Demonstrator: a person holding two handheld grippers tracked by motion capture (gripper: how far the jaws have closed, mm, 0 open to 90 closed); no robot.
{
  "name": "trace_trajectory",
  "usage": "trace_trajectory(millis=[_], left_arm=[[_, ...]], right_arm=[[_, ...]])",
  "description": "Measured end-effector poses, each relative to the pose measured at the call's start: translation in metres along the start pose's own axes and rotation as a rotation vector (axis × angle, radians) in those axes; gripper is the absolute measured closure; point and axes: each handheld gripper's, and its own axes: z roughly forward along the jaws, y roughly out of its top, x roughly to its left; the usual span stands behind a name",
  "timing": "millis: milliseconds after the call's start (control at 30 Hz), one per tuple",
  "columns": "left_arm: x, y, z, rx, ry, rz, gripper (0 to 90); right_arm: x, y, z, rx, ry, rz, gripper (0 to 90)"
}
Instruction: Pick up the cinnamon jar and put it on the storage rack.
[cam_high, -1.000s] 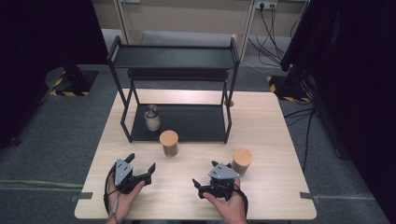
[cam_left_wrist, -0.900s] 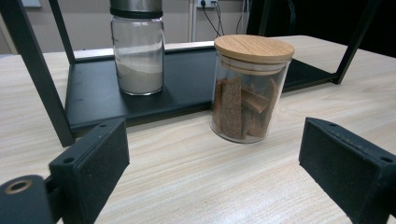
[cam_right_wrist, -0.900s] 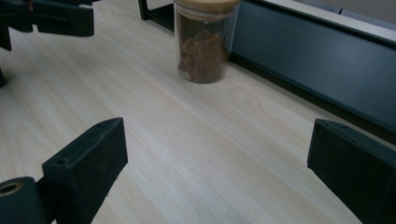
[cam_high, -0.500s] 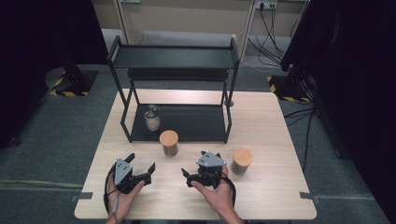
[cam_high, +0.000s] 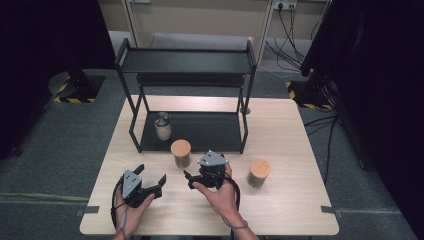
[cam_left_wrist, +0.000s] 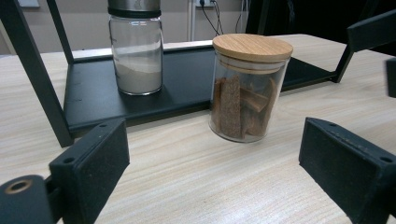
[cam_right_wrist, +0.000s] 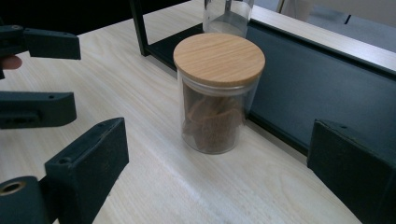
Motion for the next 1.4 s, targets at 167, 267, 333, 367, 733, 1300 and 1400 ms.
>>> trace_trajectory(millis=[167, 267, 333, 367, 733, 1300, 1400], left_arm=[[0.000, 0.000, 0.000, 0.000, 0.000, -0.001, 7.9], [0.001, 0.000, 0.000, -0.003, -0.001, -0.002, 8.1], [0.001, 0.000, 0.000, -0.002, -0.001, -0.002, 8.1], [0.000, 0.000, 0.000, -0.002, -0.001, -0.001, 8.1], [-0.001, 0.000, 0.000, -0.001, -0.001, 0.011, 8.0], [-0.001, 0.000, 0.000, 0.001, -0.003, 0.014, 8.0], [-0.001, 0.000, 0.000, 0.002, -0.004, 0.013, 8.0]], right_arm=[[-0.002, 0.007, 0.012, 0.007, 0.004, 0.010, 6.5], [-0.003, 0.012, 0.020, 0.013, 0.010, 0.017, 6.5], [-0.003, 0.015, 0.025, 0.015, 0.012, 0.021, 6.6], [-0.004, 0.016, 0.027, 0.017, 0.014, 0.024, 6.8], [-0.008, 0.025, 0.053, 0.050, 0.014, 0.043, 10.9], [-0.007, 0.037, 0.072, 0.078, 0.010, 0.054, 17.0], [-0.005, 0.038, 0.077, 0.088, 0.005, 0.043, 18.5]])
